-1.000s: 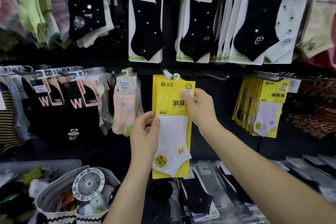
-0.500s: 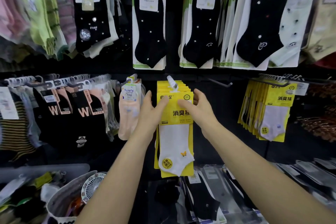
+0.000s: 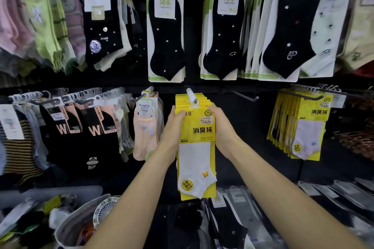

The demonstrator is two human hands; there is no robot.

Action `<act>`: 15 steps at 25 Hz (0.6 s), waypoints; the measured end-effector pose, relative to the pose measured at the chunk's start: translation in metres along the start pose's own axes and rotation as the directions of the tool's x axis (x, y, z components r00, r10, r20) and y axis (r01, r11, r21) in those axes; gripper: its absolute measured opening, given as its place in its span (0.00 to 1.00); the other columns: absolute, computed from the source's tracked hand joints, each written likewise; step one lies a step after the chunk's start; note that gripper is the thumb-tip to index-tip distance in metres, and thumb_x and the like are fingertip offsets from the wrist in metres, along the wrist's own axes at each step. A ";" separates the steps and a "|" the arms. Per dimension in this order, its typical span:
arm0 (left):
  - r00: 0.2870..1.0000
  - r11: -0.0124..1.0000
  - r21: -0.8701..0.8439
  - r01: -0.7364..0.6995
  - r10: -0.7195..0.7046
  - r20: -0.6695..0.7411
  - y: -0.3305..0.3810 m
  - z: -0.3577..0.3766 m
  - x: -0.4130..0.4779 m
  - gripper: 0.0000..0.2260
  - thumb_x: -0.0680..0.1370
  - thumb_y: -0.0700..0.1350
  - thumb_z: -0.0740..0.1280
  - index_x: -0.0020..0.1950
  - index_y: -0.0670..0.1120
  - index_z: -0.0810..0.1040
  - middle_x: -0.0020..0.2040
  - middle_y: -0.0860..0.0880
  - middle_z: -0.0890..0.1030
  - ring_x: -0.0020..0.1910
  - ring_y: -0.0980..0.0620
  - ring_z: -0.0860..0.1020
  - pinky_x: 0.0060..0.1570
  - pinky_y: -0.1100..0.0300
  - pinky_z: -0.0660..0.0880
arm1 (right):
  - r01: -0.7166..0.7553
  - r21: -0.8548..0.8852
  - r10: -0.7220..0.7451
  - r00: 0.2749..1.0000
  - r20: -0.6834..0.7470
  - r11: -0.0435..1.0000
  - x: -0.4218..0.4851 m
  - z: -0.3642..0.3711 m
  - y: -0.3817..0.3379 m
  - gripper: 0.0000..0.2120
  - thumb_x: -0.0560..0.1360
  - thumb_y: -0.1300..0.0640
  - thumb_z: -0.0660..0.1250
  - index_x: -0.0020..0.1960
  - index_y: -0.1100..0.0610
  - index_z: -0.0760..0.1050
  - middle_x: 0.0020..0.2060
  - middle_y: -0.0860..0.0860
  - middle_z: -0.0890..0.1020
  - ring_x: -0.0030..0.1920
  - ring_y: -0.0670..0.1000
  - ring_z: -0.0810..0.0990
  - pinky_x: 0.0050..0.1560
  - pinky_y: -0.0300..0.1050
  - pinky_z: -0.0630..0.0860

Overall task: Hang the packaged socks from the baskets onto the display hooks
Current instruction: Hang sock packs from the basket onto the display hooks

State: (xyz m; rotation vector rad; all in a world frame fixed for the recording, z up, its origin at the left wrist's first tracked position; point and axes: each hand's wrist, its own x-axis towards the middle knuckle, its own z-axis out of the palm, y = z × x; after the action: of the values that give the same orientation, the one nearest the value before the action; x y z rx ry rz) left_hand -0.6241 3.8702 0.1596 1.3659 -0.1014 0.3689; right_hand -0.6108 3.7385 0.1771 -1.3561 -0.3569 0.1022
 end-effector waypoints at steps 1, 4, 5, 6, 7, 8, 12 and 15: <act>1.000 1.000 -0.020 0.019 -0.019 -0.001 -0.001 0.001 -0.002 0.20 0.80 0.54 0.56 0.71 0.51 0.67 0.60 0.50 0.79 0.54 0.55 0.81 0.48 0.59 0.77 | -0.019 0.025 0.019 1.000 0.001 0.999 -0.001 0.001 0.002 0.21 0.79 0.42 0.54 0.66 0.50 0.72 0.57 0.52 0.82 0.53 0.50 0.82 0.50 0.45 0.79; 1.000 0.995 -0.100 0.019 -0.021 -0.018 -0.005 0.001 -0.006 0.18 0.82 0.54 0.52 0.54 0.49 0.79 0.47 0.51 0.85 0.45 0.55 0.83 0.38 0.64 0.78 | -0.060 0.032 0.061 0.998 -0.016 0.998 0.001 0.001 0.013 0.30 0.76 0.33 0.46 0.58 0.49 0.78 0.54 0.51 0.83 0.55 0.50 0.81 0.60 0.50 0.75; 0.999 0.991 -0.134 0.025 -0.028 -0.024 -0.008 0.000 -0.008 0.20 0.82 0.54 0.51 0.45 0.50 0.81 0.40 0.52 0.85 0.39 0.56 0.83 0.34 0.66 0.77 | -0.067 0.015 0.068 0.997 -0.024 0.998 0.001 -0.001 0.018 0.32 0.76 0.32 0.43 0.58 0.49 0.78 0.54 0.51 0.83 0.57 0.51 0.80 0.64 0.52 0.72; 0.998 0.984 -0.172 0.046 -0.052 -0.027 -0.014 -0.001 -0.010 0.23 0.82 0.54 0.50 0.38 0.51 0.81 0.35 0.53 0.84 0.35 0.57 0.82 0.32 0.67 0.76 | -0.079 -0.001 0.079 0.996 -0.032 0.997 0.001 -0.002 0.024 0.34 0.75 0.31 0.42 0.58 0.49 0.78 0.55 0.51 0.83 0.58 0.52 0.79 0.66 0.53 0.70; 0.996 0.977 -0.198 0.077 -0.084 -0.025 -0.021 -0.003 -0.013 0.27 0.82 0.55 0.49 0.34 0.51 0.82 0.33 0.53 0.84 0.33 0.57 0.82 0.31 0.67 0.76 | -0.100 -0.022 0.099 0.994 -0.046 0.995 0.000 -0.004 0.031 0.35 0.75 0.31 0.41 0.58 0.49 0.78 0.54 0.51 0.83 0.59 0.52 0.79 0.67 0.54 0.69; 0.993 0.971 -0.212 0.109 -0.115 -0.014 -0.030 -0.004 -0.017 0.29 0.82 0.56 0.47 0.33 0.51 0.83 0.35 0.52 0.84 0.35 0.56 0.82 0.32 0.66 0.77 | -0.123 -0.050 0.119 0.990 -0.069 0.991 -0.001 -0.004 0.039 0.35 0.75 0.31 0.40 0.61 0.49 0.77 0.55 0.51 0.82 0.60 0.52 0.78 0.67 0.53 0.69; 0.972 0.961 -0.178 0.213 -0.227 -0.062 -0.048 -0.008 -0.027 0.27 0.80 0.63 0.47 0.53 0.49 0.81 0.50 0.47 0.84 0.50 0.48 0.82 0.50 0.55 0.77 | -0.193 -0.107 0.182 0.977 -0.109 0.975 -0.006 -0.003 0.052 0.34 0.75 0.32 0.39 0.70 0.46 0.68 0.58 0.50 0.80 0.63 0.52 0.75 0.66 0.52 0.69; 0.972 0.969 -0.144 0.200 -0.214 -0.093 -0.052 -0.013 -0.036 0.26 0.79 0.63 0.49 0.58 0.47 0.78 0.49 0.47 0.84 0.45 0.51 0.83 0.40 0.60 0.79 | -0.141 -0.122 0.128 0.985 -0.113 0.982 -0.015 -0.013 0.055 0.31 0.76 0.33 0.39 0.74 0.43 0.59 0.67 0.49 0.73 0.67 0.51 0.70 0.71 0.55 0.63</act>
State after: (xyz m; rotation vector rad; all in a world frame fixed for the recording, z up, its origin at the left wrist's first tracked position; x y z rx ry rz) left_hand -0.6439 3.8672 0.0983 1.2086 0.1045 0.2546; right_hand -0.6136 3.7339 0.1186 -1.5080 -0.1860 0.1217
